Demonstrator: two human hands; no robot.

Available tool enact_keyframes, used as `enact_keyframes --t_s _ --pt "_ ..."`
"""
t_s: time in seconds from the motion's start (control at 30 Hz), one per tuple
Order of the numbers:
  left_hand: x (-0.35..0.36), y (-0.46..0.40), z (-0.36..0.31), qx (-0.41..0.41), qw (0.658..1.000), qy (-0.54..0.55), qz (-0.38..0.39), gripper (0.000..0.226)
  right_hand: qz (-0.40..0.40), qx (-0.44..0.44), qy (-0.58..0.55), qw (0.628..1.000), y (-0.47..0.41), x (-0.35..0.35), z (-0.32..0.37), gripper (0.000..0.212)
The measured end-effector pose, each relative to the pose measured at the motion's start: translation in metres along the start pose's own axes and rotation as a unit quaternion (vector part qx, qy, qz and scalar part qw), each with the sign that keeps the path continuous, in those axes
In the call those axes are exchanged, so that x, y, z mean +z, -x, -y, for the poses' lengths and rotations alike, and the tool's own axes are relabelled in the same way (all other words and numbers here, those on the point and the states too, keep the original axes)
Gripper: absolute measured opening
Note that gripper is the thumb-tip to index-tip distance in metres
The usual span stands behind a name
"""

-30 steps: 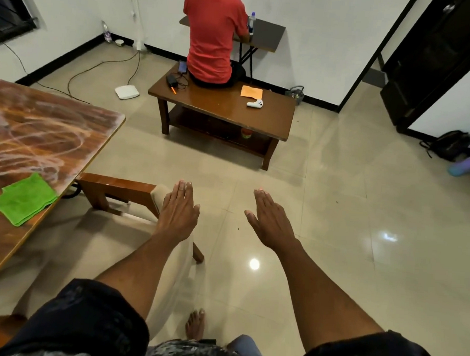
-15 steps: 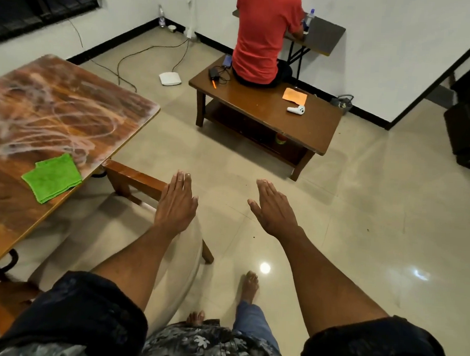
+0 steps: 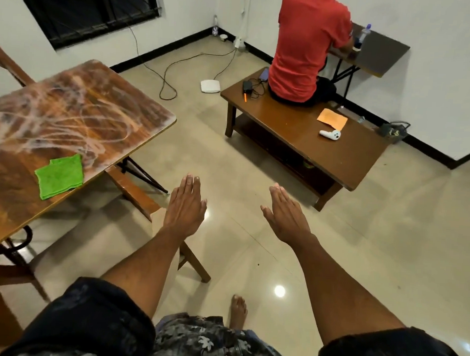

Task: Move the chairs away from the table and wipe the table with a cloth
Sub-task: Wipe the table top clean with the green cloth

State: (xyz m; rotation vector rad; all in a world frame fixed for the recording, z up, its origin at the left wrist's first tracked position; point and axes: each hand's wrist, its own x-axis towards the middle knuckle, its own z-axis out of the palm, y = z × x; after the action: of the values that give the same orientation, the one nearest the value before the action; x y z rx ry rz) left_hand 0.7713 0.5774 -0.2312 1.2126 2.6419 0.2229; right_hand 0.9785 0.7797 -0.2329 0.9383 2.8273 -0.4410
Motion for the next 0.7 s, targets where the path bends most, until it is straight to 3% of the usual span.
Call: enact_keyframes --t_s 0.2,0.43,0.7 --pt "0.006 -0.010 -0.019 -0.043 0.999 -0.003 -0.002 0.070 0.019 -0.054 0.003 0.998 -0.035 -0.006 -0.018 0.066" --pt "-0.003 -0.034 -0.004 -0.112 0.994 -0.004 -0.011 0.070 0.032 -0.131 -0.016 0.991 -0.104 -0.014 0.010 0.068" --pt "0.011 -0.093 0.010 -0.153 0.988 0.026 0.005 0.070 0.045 -0.156 0.017 0.987 -0.175 -0.023 0.009 0.070"
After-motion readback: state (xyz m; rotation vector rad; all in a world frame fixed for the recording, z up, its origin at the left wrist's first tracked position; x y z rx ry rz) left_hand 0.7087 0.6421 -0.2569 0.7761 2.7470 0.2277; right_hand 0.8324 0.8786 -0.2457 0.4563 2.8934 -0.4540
